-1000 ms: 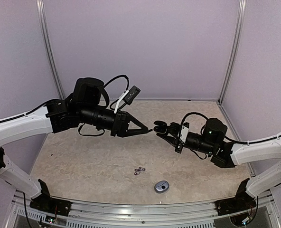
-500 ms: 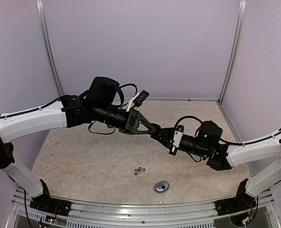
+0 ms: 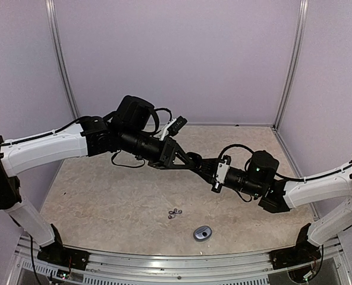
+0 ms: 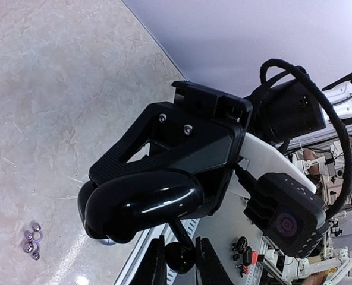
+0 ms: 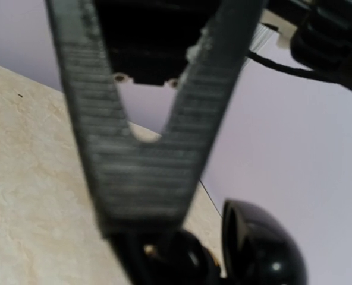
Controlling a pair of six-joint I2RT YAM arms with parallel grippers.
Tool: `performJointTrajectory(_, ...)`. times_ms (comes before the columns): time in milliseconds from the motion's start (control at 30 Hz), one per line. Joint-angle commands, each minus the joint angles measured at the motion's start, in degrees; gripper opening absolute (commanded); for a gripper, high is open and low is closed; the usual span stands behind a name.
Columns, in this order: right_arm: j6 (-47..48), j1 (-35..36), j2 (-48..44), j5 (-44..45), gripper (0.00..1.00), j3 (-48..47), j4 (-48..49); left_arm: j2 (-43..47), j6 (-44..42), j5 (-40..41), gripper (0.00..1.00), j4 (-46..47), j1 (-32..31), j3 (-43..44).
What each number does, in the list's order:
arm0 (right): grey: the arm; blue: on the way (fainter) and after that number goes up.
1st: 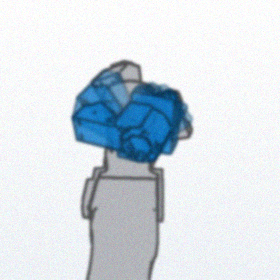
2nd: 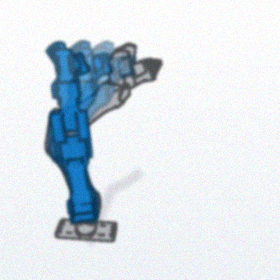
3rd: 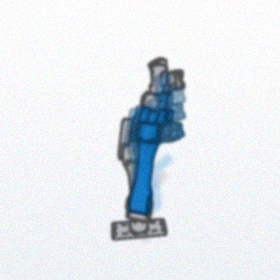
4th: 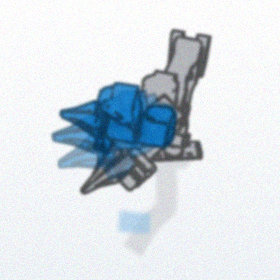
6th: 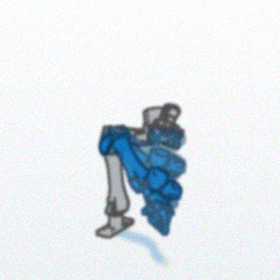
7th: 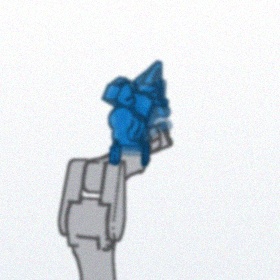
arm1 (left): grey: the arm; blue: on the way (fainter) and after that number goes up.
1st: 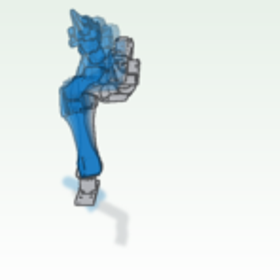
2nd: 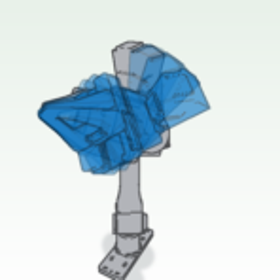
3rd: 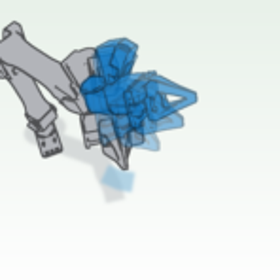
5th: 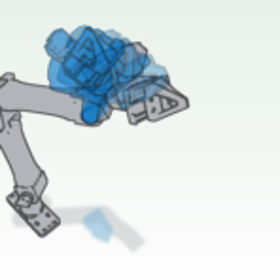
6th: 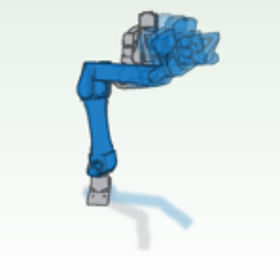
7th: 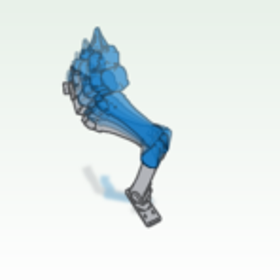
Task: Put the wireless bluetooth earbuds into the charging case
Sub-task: Insert the right earbud into the right side groove of the charging case.
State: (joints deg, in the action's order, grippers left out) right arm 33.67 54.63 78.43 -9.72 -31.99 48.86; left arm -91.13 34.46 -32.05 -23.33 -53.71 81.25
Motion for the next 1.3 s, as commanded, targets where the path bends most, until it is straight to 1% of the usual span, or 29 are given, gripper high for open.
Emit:
performJointTrajectory(0,0.58,0.91,0.05,0.24,0.00,-1.23,2.09,-1.06,1.43,1.55,0.07,-1.06,0.97,1.98)
performJointTrajectory(400,0.96,1.35,1.04,0.61,0.00,-1.77,1.11,-2.59,1.86,0.47,0.07,-0.40,0.08,3.03)
performJointTrajectory(633,0.62,1.35,1.02,1.06,0.00,-1.58,1.34,-1.62,1.49,0.56,0.06,-0.76,-0.29,2.94)
performJointTrajectory(767,0.74,1.35,0.72,0.85,0.00,-1.67,1.36,-2.06,2.12,1.91,0.06,-1.60,-0.16,3.53)
performJointTrajectory(1100,-0.92,1.96,0.21,0.08,0.00,-2.29,1.90,-4.85,4.91,5.39,0.11,-3.37,-0.96,5.94)
performJointTrajectory(1267,-1.48,2.09,0.48,0.06,0.00,-2.11,2.43,-6.60,4.82,7.66,0.13,-7.51,-1.46,9.17)
